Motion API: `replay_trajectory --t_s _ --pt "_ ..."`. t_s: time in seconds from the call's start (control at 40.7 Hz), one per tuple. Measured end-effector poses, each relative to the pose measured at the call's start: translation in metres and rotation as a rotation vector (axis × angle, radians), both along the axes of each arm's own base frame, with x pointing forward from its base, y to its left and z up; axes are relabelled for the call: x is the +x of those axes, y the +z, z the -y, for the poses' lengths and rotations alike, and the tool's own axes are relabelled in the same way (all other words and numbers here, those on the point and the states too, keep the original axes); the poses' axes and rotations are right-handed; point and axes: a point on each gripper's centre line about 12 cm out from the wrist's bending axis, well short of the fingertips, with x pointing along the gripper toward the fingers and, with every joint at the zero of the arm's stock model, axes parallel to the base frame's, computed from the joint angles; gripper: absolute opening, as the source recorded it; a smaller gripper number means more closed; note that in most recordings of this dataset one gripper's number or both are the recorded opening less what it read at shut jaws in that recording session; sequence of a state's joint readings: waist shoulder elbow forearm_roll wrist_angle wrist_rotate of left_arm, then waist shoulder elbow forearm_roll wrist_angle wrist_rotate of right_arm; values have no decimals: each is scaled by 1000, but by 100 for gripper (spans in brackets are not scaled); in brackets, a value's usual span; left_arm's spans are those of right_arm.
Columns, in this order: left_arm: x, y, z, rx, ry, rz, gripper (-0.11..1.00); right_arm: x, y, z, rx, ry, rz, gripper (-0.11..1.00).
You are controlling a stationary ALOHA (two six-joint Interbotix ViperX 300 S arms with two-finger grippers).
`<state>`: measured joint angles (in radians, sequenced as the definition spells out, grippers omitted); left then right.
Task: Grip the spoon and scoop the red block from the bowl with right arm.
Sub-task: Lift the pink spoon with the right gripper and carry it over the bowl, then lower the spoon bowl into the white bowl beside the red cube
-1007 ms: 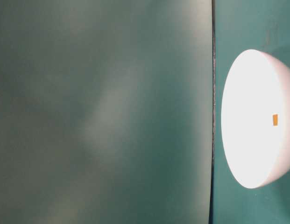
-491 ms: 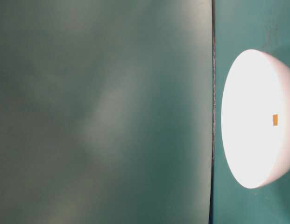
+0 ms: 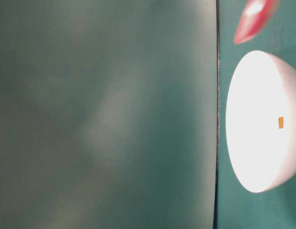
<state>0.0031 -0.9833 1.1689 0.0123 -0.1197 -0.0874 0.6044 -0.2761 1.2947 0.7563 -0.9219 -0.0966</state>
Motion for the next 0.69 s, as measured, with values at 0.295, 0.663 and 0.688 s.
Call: replay_trajectory --t_s 0.295,0.663,0.688 --pt "1 0 0 0 0 -3 0 37 69 43 239 -60 -136 24" --pt "1 -1 0 5 -2 -8 0 66 96 109 317 -27 -547 24" --pt "1 -1 0 5 -2 -8 0 69 95 111 313 -21 -570 24"
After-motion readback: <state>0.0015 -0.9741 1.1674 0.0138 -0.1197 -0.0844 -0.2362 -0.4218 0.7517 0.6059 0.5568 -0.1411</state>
